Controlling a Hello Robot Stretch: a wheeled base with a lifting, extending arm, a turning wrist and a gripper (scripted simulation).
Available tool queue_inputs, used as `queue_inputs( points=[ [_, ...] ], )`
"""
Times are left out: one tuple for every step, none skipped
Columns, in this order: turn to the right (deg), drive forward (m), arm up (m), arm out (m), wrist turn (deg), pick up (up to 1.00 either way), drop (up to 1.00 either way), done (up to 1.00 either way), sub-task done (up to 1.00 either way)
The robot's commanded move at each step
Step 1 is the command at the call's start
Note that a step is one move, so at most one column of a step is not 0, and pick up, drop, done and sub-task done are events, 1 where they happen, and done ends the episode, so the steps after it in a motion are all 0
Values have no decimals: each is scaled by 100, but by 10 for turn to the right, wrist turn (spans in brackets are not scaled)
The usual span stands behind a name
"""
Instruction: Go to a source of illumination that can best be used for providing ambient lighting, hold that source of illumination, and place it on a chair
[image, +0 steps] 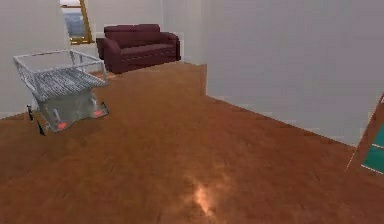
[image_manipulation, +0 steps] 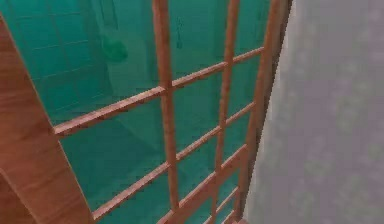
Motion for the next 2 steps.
queue_inputs(
  points=[
    [0,20,0,0,0,0,0,0,0],
    [-30,0,0,0,0,0,0,0,0]
  ],
)
